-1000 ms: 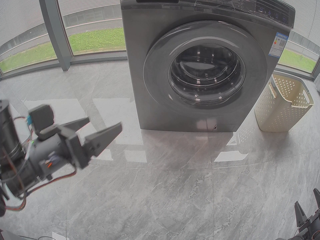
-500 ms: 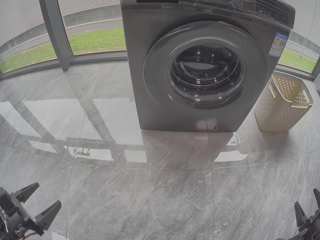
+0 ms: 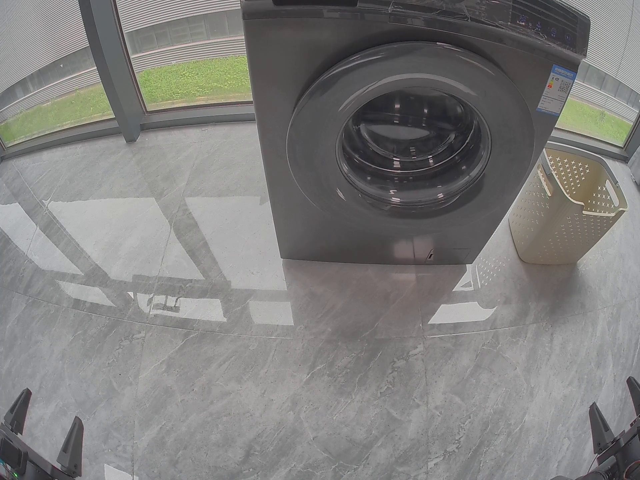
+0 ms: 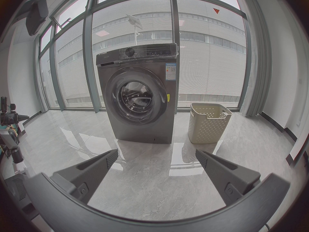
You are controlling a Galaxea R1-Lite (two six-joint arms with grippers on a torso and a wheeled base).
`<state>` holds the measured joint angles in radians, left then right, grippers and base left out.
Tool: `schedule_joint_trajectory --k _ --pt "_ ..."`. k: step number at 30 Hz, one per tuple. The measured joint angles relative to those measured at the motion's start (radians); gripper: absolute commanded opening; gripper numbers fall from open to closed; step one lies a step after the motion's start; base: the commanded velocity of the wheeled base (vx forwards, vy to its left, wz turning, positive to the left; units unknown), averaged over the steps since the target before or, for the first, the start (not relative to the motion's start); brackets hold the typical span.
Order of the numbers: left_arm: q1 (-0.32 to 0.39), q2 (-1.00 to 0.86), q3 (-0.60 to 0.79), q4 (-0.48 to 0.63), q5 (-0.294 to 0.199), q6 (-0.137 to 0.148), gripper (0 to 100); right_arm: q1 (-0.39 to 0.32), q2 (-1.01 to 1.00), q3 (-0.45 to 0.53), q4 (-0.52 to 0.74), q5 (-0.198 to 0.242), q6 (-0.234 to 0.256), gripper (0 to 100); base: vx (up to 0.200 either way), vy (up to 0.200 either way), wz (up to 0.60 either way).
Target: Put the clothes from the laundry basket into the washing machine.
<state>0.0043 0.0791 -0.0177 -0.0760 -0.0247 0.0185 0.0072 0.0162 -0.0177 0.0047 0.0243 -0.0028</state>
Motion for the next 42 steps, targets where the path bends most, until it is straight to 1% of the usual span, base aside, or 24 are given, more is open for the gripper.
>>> schedule_joint_trajectory --k 1,2,3,4,5,7,8,9,10,11,12,14,15,16,20,22,26,28,30,33,37,39,42 --pt "0.001 -0.012 0.0 0.001 0.0 0.016 100 0.0 0.0 0.0 0.0 0.0 0.0 100 0.0 0.0 0.0" --pt "0.002 -0.022 0.0 0.003 0.0 0.022 100 0.0 0.0 0.0 0.0 0.0 0.0 100 0.0 0.0 0.0" --pt "0.002 -0.03 0.0 0.006 -0.002 0.02 100 0.0 0.0 0.0 0.0 0.0 0.0 100 0.0 0.0 0.0" --pt "0.002 -0.037 0.0 0.009 -0.006 0.009 100 0.0 0.0 0.0 0.0 0.0 0.0 100 0.0 0.0 0.0" --pt "0.002 -0.042 0.0 0.013 -0.01 -0.01 100 0.0 0.0 0.0 0.0 0.0 0.0 100 0.0 0.0 0.0" --pt "0.002 -0.052 0.0 0.021 -0.014 -0.068 100 0.0 0.0 0.0 0.0 0.0 0.0 100 0.0 -0.1 0.0" --pt "0.001 -0.055 0.0 0.023 -0.013 -0.09 100 0.0 0.0 0.0 0.0 0.0 0.0 100 0.0 -0.2 0.0" --pt "0.0 -0.057 0.0 0.024 -0.01 -0.102 100 0.0 0.0 0.0 0.0 0.0 0.0 100 0.0 -0.2 0.0" --pt "0.0 -0.06 0.0 0.026 -0.005 -0.108 100 -0.001 0.0 0.0 0.0 0.0 0.0 100 0.0 -0.2 0.0" --pt "0.0 -0.061 0.0 0.028 -0.001 -0.105 100 -0.001 0.0 0.0 0.0 0.0 0.0 100 0.0 -0.2 0.0" --pt "0.0 -0.063 0.0 0.029 0.001 -0.092 100 -0.001 0.0 0.0 0.0 0.0 0.0 100 0.0 -0.2 0.0" --pt "0.0 -0.065 0.0 0.033 0.003 -0.055 100 -0.001 0.0 0.0 0.0 0.0 0.0 100 0.0 -0.2 0.0" --pt "-0.001 -0.066 0.0 0.036 0.003 -0.041 100 -0.001 0.0 0.0 0.0 0.0 0.0 100 0.0 -0.2 0.0" --pt "-0.001 -0.066 0.0 0.036 0.003 -0.037 100 -0.002 0.0 0.0 0.0 0.0 0.0 100 0.0 -0.2 0.0" --pt "-0.001 -0.068 0.0 0.037 0.004 -0.059 100 -0.001 0.0 0.0 0.0 -0.013 0.003 100 0.0 -0.2 0.0" --pt "-0.002 -0.068 0.0 0.039 0.011 -0.065 100 -0.002 0.0 0.0 -0.005 -0.023 0.006 100 0.0 -0.2 0.0" --pt "-0.003 -0.068 0.0 0.047 0.032 -0.064 100 -0.001 0.0 -0.005 -0.042 -0.028 0.015 100 0.0 -0.2 0.0" --pt "-0.003 -0.068 0.0 0.054 0.038 -0.056 100 -0.001 0.0 -0.04 -0.06 -0.023 0.02 100 0.0 -0.1 0.0" --pt "-0.003 -0.068 0.0 0.06 0.036 -0.037 100 0.002 0.01 -0.09 -0.046 0.006 0.024 100 0.0 0.0 0.0" --pt "-0.003 -0.068 0.0 0.066 0.028 -0.021 100 0.009 0.053 -0.149 -0.019 0.082 0.034 100 0.0 0.0 0.0" --pt "-0.004 -0.068 0.0 0.068 0.021 -0.016 100 0.018 0.173 -0.185 -0.017 0.183 0.056 100 0.0 -0.05 0.0" --pt "-0.004 -0.068 0.0 0.069 0.019 -0.015 100 0.023 0.249 -0.194 -0.039 0.219 0.062 100 0.0 -0.2 0.0" --pt "-0.005 -0.068 0.0 0.07 0.018 -0.014 100 0.039 0.379 -0.208 -0.11 0.258 0.071 100 0.0 -0.2 0.0"
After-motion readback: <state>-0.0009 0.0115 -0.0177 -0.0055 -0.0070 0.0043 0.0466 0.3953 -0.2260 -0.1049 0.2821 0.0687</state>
